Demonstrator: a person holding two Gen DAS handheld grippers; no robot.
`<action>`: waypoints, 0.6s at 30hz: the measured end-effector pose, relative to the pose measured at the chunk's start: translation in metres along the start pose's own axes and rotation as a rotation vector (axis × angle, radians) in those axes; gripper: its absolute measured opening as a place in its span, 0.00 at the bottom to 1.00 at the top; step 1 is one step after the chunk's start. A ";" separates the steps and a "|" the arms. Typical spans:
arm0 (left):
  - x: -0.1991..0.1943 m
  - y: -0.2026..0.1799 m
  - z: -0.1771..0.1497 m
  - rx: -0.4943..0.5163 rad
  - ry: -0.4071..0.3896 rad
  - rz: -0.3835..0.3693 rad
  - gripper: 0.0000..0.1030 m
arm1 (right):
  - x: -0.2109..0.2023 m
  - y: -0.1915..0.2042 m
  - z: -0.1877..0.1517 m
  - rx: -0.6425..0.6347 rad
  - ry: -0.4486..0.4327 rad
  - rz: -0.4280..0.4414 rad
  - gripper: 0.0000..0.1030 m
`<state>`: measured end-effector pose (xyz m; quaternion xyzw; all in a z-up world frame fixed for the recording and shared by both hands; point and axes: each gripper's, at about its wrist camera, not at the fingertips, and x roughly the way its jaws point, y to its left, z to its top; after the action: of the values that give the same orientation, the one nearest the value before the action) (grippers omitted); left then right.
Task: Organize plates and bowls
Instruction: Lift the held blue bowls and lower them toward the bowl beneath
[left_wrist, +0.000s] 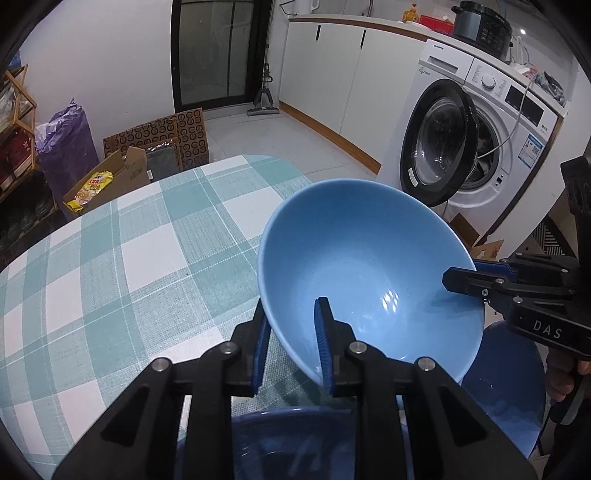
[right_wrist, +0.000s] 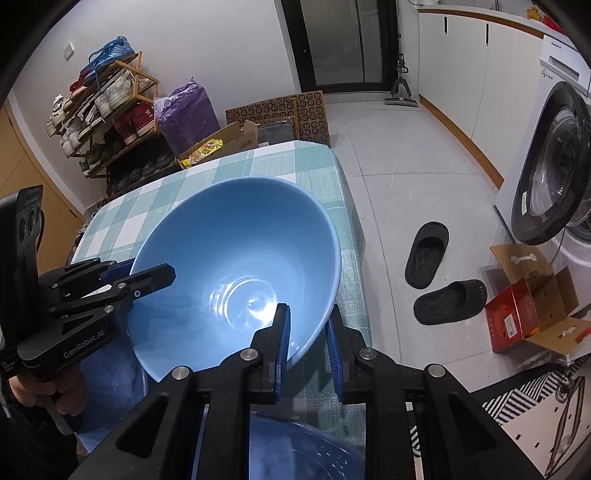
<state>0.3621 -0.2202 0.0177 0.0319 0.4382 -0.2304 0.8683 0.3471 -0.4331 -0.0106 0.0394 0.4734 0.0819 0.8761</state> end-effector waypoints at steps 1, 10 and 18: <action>-0.002 -0.001 0.000 0.001 -0.005 0.000 0.21 | -0.003 0.001 0.000 -0.001 -0.004 -0.001 0.19; -0.027 -0.007 0.003 0.009 -0.050 -0.003 0.21 | -0.032 0.004 -0.001 -0.004 -0.055 -0.013 0.19; -0.049 -0.009 0.001 0.013 -0.086 0.003 0.21 | -0.060 0.010 -0.003 -0.001 -0.096 -0.002 0.19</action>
<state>0.3343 -0.2102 0.0574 0.0282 0.3989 -0.2333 0.8864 0.3116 -0.4343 0.0385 0.0422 0.4310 0.0792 0.8979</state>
